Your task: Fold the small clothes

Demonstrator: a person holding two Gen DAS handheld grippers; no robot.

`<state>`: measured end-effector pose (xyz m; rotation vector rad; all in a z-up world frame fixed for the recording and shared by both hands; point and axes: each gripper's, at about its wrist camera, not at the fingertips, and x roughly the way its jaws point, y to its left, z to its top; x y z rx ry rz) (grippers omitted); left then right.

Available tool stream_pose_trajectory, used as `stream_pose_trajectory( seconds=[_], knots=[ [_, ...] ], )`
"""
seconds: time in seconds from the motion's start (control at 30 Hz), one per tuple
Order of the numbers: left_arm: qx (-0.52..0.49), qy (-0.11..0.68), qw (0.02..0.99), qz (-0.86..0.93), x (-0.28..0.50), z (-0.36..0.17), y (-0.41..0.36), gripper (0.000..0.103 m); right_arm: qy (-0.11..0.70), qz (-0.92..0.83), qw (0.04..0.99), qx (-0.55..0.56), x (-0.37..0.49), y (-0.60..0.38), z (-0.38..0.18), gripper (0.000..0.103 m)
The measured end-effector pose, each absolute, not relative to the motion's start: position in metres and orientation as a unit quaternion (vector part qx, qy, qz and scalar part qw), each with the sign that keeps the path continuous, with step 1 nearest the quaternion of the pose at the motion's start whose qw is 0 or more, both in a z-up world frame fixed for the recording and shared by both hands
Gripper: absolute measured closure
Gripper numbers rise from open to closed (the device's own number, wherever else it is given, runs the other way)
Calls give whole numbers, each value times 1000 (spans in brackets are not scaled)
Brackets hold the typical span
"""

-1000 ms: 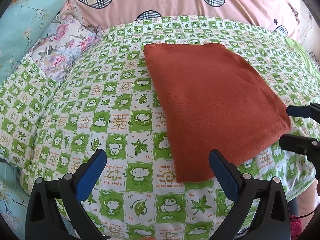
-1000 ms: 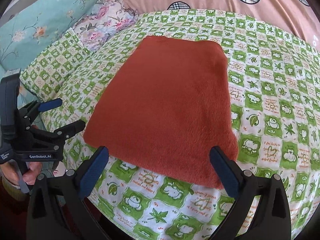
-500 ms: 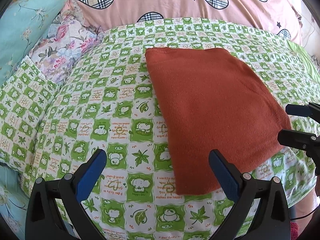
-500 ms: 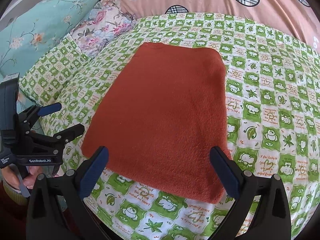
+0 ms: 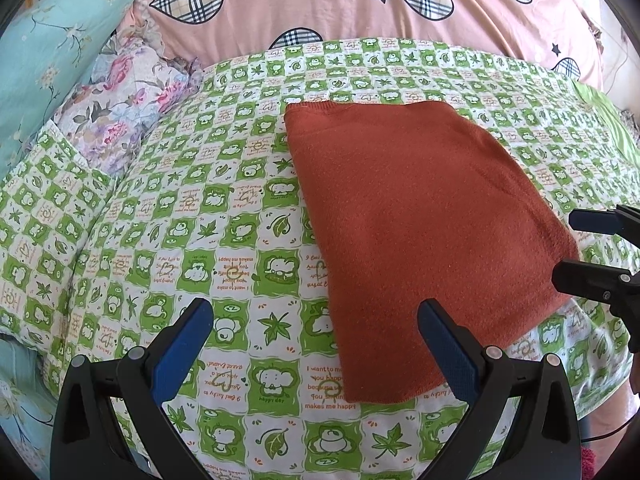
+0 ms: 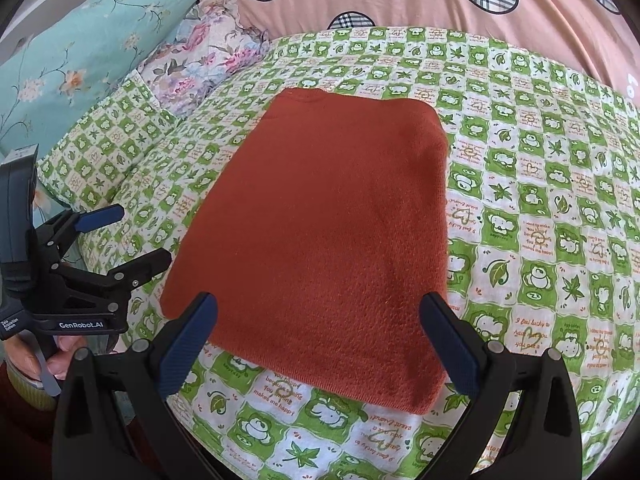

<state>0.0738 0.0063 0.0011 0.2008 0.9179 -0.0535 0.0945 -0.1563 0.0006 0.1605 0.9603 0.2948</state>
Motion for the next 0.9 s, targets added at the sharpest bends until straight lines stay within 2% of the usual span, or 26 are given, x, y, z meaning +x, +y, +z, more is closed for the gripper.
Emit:
stream_pose_trajectory(
  seconds=[0.9],
  knots=[
    [96, 433, 896, -14, 88, 5, 7, 1, 462, 143, 872, 75, 104, -164, 0, 2]
  ],
)
